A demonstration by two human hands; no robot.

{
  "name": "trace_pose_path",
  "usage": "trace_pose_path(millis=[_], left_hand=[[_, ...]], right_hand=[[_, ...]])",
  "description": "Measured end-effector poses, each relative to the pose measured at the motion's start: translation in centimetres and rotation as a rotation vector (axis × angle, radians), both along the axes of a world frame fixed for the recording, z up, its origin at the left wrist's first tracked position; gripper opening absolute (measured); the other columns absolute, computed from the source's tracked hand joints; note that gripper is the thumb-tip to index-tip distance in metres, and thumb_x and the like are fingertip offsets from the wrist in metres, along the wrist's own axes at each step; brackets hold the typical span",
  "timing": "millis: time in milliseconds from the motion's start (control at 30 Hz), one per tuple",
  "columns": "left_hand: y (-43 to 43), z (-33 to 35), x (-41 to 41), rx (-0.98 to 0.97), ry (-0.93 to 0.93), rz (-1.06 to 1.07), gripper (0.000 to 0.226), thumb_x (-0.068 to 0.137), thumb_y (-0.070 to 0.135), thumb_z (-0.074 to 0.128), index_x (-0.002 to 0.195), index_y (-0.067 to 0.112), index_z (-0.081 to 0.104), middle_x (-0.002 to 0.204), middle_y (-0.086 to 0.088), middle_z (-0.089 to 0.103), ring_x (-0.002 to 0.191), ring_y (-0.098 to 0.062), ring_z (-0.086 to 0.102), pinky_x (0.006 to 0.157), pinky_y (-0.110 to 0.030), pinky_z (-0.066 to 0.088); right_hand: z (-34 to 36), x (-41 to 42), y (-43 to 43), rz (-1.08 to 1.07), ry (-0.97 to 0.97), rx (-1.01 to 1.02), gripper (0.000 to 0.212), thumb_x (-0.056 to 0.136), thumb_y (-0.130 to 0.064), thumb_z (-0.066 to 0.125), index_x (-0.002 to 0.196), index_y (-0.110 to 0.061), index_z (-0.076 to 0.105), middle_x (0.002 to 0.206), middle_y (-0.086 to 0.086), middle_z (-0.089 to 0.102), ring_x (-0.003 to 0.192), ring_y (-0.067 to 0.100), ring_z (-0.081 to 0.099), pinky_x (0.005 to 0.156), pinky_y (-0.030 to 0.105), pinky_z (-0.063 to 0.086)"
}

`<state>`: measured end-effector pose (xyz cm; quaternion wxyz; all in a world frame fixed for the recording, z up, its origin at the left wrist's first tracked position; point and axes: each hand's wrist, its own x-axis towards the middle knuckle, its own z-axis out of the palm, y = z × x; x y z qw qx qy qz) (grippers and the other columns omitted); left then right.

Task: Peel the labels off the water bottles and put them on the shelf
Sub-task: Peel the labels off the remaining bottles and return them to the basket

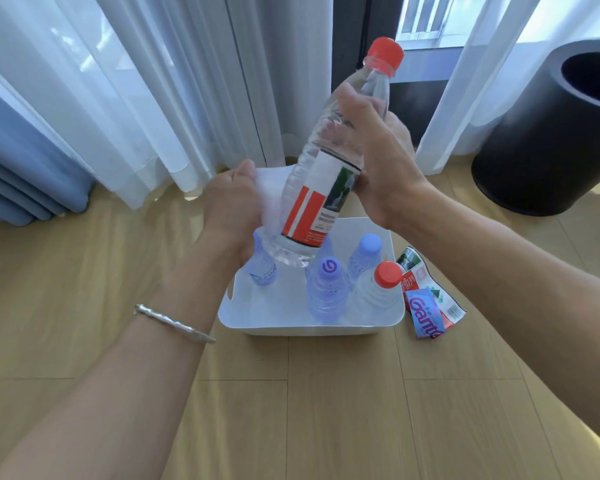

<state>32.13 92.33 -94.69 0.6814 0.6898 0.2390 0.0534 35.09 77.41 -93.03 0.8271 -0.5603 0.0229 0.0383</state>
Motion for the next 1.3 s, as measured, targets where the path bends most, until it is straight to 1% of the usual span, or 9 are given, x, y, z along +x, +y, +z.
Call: trace_pose_path(millis=[200,433,533,667,767,933,1100,1200,1300], left_hand=[[1.8,-0.1,0.0,-0.570,0.138,-0.094,0.019,0.099,0.027,0.049,0.094,0.010,0.057,0.066,-0.002,0.066,0.058,-0.016,0.064,0.051,-0.026,0.053],[5.5,-0.9,0.2,-0.356,0.205,0.190,0.026,0.095,0.033,0.053,0.073,0.021,0.057,0.053,0.011,0.055,0.049,-0.004,0.050,0.052,-0.021,0.044],[4.8,1.2,0.6,-0.106,-0.053,0.281,0.019,0.091,0.018,0.051,0.072,0.019,0.054,0.057,0.007,0.046,0.039,-0.005,0.041,0.043,-0.020,0.030],[0.1,6.0,-0.3,0.236,-0.433,-0.216,0.015,0.092,0.022,0.058,0.078,0.019,0.059,0.064,0.005,0.056,0.055,-0.008,0.054,0.046,-0.022,0.045],[-2.1,5.6,-1.0,0.426,-0.261,-0.540,0.028,0.087,0.040,0.065,0.108,0.023,0.058,0.087,0.005,0.058,0.081,-0.009,0.060,0.070,-0.030,0.056],[-2.2,4.3,-1.4,0.336,-0.202,-0.698,0.070,0.070,0.056,0.068,0.129,0.025,0.046,0.103,0.012,0.064,0.092,0.000,0.066,0.078,-0.018,0.051],[-1.5,4.5,-2.0,0.264,-0.312,-0.787,0.029,0.077,0.032,0.063,0.103,0.030,0.050,0.091,0.018,0.068,0.091,0.008,0.066,0.073,-0.009,0.049],[-0.5,3.8,-2.1,0.320,-0.318,-0.692,0.040,0.072,0.050,0.073,0.104,0.034,0.054,0.100,0.014,0.070,0.097,-0.001,0.067,0.083,-0.022,0.052],[0.3,3.4,-1.9,0.268,-0.276,-0.582,0.052,0.072,0.052,0.072,0.112,0.023,0.057,0.108,0.002,0.070,0.101,-0.015,0.068,0.093,-0.043,0.052]], right_hand=[[1.9,-0.5,0.1,0.126,-0.083,0.125,0.028,0.081,-0.035,0.058,0.095,-0.011,0.054,0.076,0.003,0.060,0.068,0.016,0.061,0.073,0.037,0.052],[1.4,-0.2,-0.5,0.058,-0.107,-0.025,0.026,0.079,-0.035,0.060,0.093,-0.013,0.055,0.073,0.001,0.061,0.069,0.017,0.061,0.073,0.041,0.055],[0.8,-0.2,-0.4,-0.037,-0.093,-0.138,0.033,0.072,-0.038,0.066,0.094,-0.015,0.057,0.080,0.003,0.061,0.072,0.017,0.063,0.074,0.044,0.058],[0.5,-0.2,0.0,-0.106,-0.095,-0.208,0.041,0.062,-0.044,0.066,0.091,-0.017,0.056,0.082,0.001,0.059,0.070,0.013,0.061,0.069,0.036,0.056],[0.7,-0.6,0.0,-0.139,-0.087,-0.259,0.045,0.063,-0.043,0.067,0.098,-0.015,0.056,0.082,-0.002,0.060,0.072,0.013,0.062,0.071,0.037,0.056],[1.0,-1.7,-0.1,-0.043,-0.132,-0.209,0.049,0.075,-0.035,0.070,0.113,-0.011,0.050,0.081,-0.002,0.063,0.071,0.009,0.068,0.069,0.030,0.055],[1.4,-2.6,1.2,0.118,-0.120,-0.171,0.046,0.087,-0.034,0.066,0.121,-0.009,0.046,0.074,-0.005,0.071,0.075,0.012,0.071,0.076,0.033,0.056],[1.7,-3.0,1.8,0.177,-0.099,-0.202,0.060,0.083,-0.051,0.065,0.120,-0.006,0.048,0.110,0.020,0.067,0.096,0.026,0.071,0.086,0.045,0.057],[1.9,-2.8,1.7,0.259,-0.105,-0.182,0.056,0.095,-0.050,0.043,0.128,-0.006,0.045,0.113,0.013,0.070,0.101,0.028,0.070,0.091,0.048,0.054]])
